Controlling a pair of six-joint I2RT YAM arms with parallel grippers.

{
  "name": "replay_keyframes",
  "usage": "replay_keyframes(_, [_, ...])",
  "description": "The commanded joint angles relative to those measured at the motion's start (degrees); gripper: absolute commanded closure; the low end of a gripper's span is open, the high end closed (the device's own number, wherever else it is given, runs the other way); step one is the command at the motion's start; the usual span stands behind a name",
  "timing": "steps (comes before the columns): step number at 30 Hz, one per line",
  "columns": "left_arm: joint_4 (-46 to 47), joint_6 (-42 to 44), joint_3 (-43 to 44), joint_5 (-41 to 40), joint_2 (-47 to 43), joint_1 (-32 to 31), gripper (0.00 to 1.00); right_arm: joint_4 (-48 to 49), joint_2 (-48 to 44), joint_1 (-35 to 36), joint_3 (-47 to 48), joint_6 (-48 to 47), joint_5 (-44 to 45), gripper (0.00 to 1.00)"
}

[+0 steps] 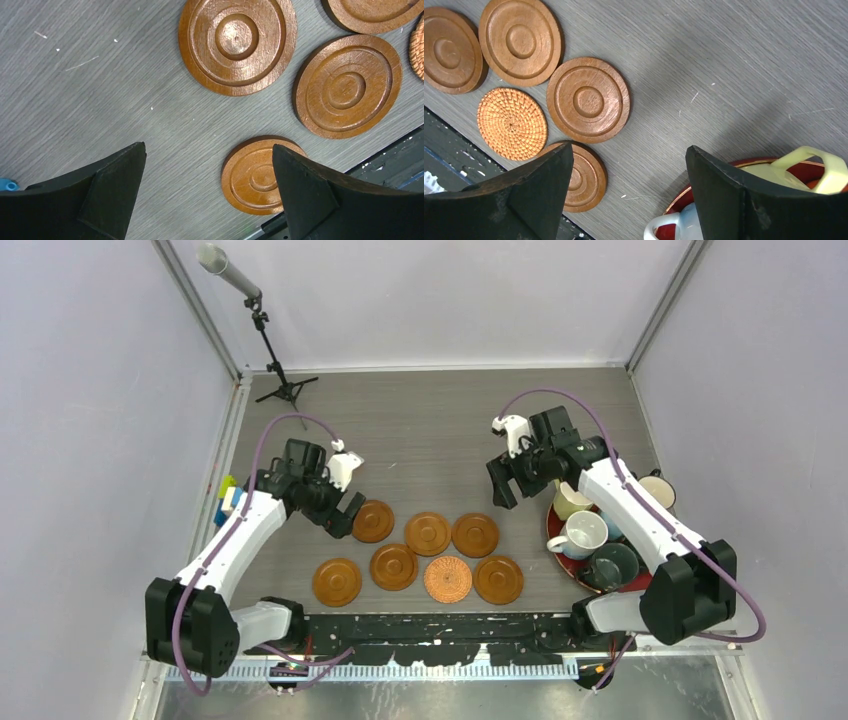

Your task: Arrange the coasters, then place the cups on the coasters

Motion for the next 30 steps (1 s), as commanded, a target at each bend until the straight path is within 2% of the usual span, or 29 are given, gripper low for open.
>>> replay_keyframes(1, [3.08, 2.16, 0.36, 1.19, -0.66, 0.11, 0.00, 0.42, 0.19, 0.53, -0.53, -3.37, -2.90, 0.13])
replay_keyframes(11, [9.09, 3.00, 1.05, 0.69, 7.49, -0.53, 0.00, 1.87, 8.10, 3.27, -2.05, -6.66, -1.23, 0.14])
replay_keyframes(16, [13.57, 2.48, 1.07, 0.27, 12.48, -1.54, 0.00, 5.19, 11.77, 6.12, -1.87, -7.09, 2.44, 0.15])
replay_keyframes(22, [17.25, 2.90, 1.54, 0.52, 17.82, -2.33, 0.09, 8.24, 16.66, 7.88, -1.61, -7.12, 4.33, 0.19])
replay_keyframes(30, [20.59, 3.81, 0.34, 0.15, 20.92, -4.06, 0.12, 10.90, 20.03, 9.40, -2.58, -7.70, 4.80, 0.20])
